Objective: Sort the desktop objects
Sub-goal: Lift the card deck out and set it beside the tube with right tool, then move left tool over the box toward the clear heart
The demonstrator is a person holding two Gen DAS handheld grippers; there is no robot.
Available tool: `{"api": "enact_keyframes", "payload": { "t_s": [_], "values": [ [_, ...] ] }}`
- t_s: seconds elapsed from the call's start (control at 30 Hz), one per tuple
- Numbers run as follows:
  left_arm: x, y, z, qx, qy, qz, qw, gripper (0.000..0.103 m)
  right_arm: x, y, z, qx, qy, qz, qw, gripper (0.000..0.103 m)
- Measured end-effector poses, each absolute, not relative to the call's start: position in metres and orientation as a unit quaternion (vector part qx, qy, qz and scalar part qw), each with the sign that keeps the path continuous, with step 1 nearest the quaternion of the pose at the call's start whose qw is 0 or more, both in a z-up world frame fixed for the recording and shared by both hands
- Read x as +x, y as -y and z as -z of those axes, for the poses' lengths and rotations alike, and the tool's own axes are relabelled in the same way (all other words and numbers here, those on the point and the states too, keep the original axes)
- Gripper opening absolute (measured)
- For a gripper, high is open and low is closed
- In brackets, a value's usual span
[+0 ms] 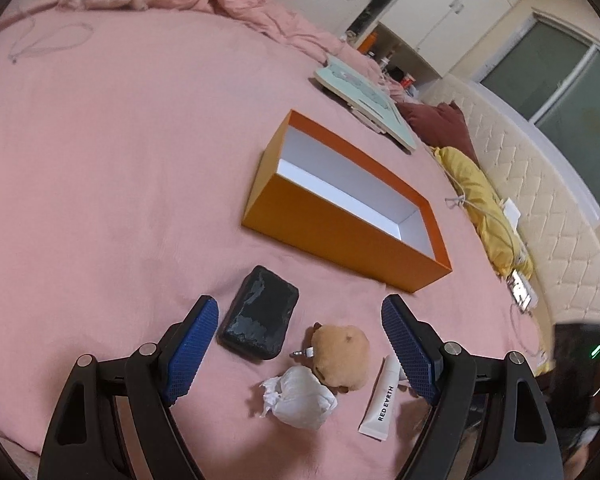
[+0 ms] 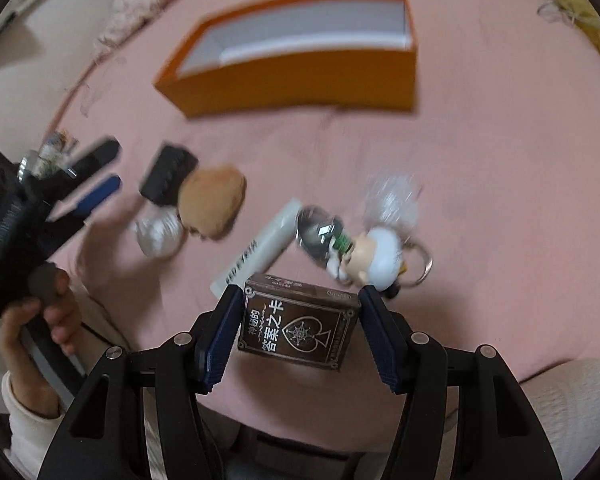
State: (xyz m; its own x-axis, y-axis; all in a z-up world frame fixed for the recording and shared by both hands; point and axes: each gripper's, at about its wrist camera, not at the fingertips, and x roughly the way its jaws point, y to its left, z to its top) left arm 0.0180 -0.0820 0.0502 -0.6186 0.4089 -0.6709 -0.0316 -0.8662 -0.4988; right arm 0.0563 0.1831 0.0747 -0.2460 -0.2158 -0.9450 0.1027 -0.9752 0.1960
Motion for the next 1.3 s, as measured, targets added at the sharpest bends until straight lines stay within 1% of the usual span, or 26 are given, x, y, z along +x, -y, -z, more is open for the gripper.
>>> {"api": "enact_keyframes", "payload": {
  "t_s": [0.07,0.13,0.2,0.23,0.33,0.4,0.5,0.63,0.73,0.83,0.9,0.93,0.97,1.3],
  "values": [
    [0.019,0.074,-0.054,-0.414,0.201,-0.878,0.133,0.083,0.056,-0.196,-0.087,0.575,0.082,0.807,0.109,0.060],
    [0.016,0.065,-0.060,-0.419,0.181,-0.875,0.160,0.083,0.053,-0.210,-0.100,0.541,0.122,0.824,0.118,0.060],
    [0.010,0.056,-0.068,-0.426,0.164,-0.870,0.186,0.083,0.048,-0.223,-0.107,0.511,0.177,0.830,0.137,0.061],
    [0.002,0.051,-0.077,-0.428,0.156,-0.868,0.196,0.083,0.044,-0.228,-0.108,0.498,0.207,0.829,0.150,0.061],
    [-0.037,0.033,-0.110,-0.439,0.139,-0.861,0.217,0.083,0.038,-0.235,-0.104,0.484,0.255,0.819,0.175,0.061],
    [-0.066,0.017,-0.125,-0.465,0.127,-0.848,0.220,0.083,0.032,-0.233,-0.102,0.486,0.265,0.814,0.178,0.061],
    [-0.121,-0.017,-0.122,-0.546,0.089,-0.808,0.204,0.083,0.022,-0.224,-0.098,0.491,0.269,0.808,0.184,0.061],
    [-0.163,-0.050,-0.087,-0.626,0.029,-0.764,0.156,0.083,0.021,-0.229,-0.096,0.485,0.285,0.804,0.191,0.061],
    [-0.169,-0.062,-0.071,-0.623,0.006,-0.770,0.136,0.083,0.022,-0.235,-0.095,0.480,0.303,0.800,0.194,0.061],
    [-0.171,-0.066,-0.055,-0.633,0.005,-0.764,0.121,0.083,0.020,-0.237,-0.094,0.479,0.310,0.798,0.195,0.061],
    [-0.171,-0.069,-0.045,-0.649,0.004,-0.751,0.120,0.083,0.020,-0.237,-0.093,0.479,0.313,0.796,0.195,0.064],
    [-0.171,-0.070,-0.040,-0.658,0.000,-0.743,0.119,0.083,0.019,-0.237,-0.093,0.479,0.314,0.796,0.195,0.068],
    [-0.170,-0.070,-0.037,-0.666,-0.003,-0.737,0.118,0.083,0.019,-0.238,-0.092,0.479,0.315,0.796,0.194,0.069],
    [-0.175,-0.057,-0.023,-0.686,0.008,-0.719,0.110,0.083,0.019,-0.237,-0.089,0.480,0.314,0.796,0.194,0.069]
  ]
}}
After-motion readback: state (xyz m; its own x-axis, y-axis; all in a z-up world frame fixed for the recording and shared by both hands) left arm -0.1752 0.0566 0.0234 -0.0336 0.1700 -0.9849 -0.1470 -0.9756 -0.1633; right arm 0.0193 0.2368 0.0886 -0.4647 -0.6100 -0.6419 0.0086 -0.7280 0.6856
